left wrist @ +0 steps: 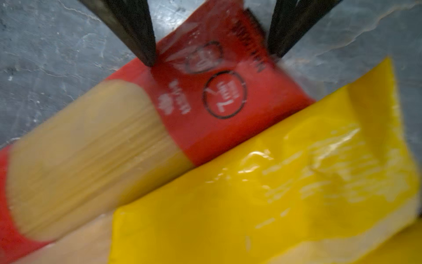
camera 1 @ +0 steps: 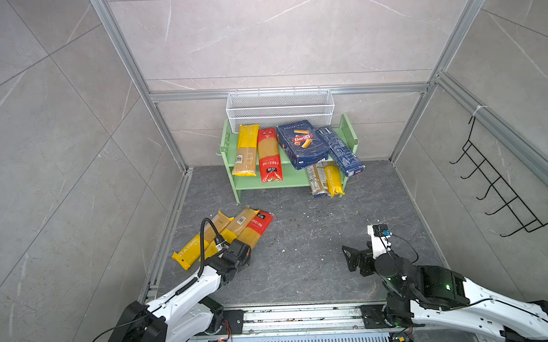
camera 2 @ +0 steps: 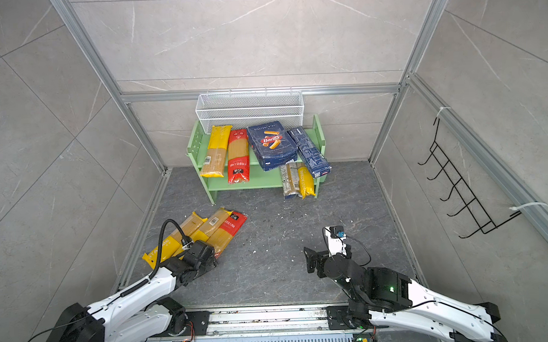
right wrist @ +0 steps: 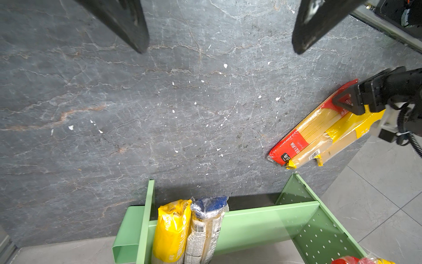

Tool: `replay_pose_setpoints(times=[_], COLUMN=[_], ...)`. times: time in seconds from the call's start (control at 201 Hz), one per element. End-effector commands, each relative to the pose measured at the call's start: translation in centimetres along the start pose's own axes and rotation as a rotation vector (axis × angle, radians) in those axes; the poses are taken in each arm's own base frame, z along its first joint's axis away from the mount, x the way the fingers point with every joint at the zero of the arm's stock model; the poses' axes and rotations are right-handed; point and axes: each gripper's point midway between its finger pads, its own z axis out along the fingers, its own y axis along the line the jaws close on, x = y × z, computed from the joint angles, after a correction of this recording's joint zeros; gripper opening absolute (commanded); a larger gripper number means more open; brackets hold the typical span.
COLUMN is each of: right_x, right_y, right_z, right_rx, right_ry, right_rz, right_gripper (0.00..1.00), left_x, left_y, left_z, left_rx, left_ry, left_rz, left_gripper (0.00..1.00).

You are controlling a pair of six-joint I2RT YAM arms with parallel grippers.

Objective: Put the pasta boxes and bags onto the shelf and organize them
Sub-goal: 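Lower the left gripper onto the end of the red spaghetti bag, then close the left gripper on the red bag end and tilt it upright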

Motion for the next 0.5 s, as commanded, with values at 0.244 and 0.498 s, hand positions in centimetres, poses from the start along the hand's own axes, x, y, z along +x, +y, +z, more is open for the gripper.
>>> replay_pose_setpoints(times=[0.244,0.498], right_x=[0.4,0.8], right_y=[-1.4,-0.5], right_z=[-0.2,0.7], right_rx=[0.050,0.047], right_ry=[-0.004,0.011], right_rz=[-0.031,-0.041], right_gripper=[1.00,1.00], left_x=[0.7,3.7], left_y=[-6.5,-11.7], left_z=[-0.7,-2.6], left_rx=[0.280,0.367], left_ry=[0.018,0.031], left_rz=[0.010,0.126], left_gripper=[0.26,0.23])
